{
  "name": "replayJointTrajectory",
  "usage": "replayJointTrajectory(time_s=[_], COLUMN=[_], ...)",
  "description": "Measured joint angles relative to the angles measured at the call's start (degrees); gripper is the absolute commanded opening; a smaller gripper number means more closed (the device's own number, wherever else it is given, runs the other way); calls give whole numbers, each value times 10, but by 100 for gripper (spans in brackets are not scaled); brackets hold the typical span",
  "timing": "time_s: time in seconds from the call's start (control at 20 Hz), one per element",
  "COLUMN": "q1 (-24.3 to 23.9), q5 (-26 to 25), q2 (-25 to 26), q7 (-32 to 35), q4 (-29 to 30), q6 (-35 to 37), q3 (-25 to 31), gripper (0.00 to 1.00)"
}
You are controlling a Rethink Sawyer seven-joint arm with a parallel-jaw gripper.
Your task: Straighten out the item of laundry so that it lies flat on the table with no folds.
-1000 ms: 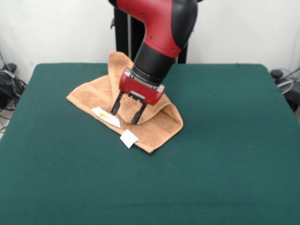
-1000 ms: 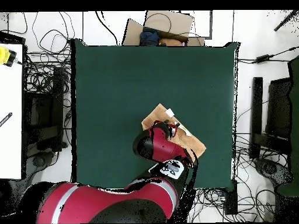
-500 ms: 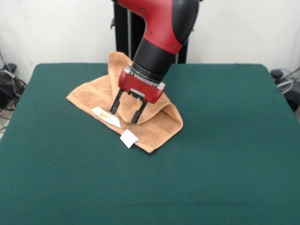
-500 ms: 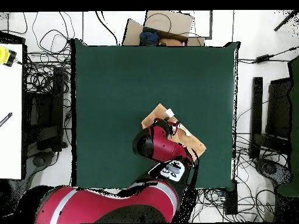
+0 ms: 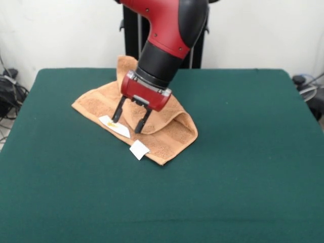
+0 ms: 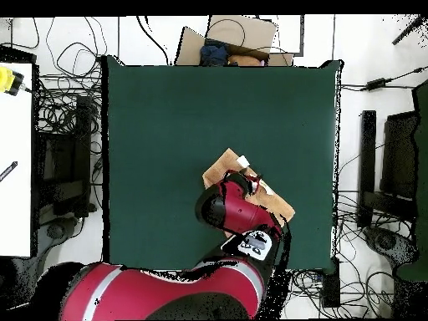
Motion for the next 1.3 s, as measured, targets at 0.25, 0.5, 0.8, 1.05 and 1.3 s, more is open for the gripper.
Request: replayJointTrajectory(time_s=[0.25, 0.5, 0.8, 1.05, 1.3], q1=[-12, -22, -41, -56, -63], q5=[-15, -25, -37, -41, -41], q2=[1, 2, 5, 17, 29], q7=[0, 0, 0, 0, 0], q4=[0, 0, 0, 0, 0], q6=[-38, -67, -92, -96, -96], q3=[1, 6, 19, 30, 36], gripper=[100, 100, 100, 100, 100])
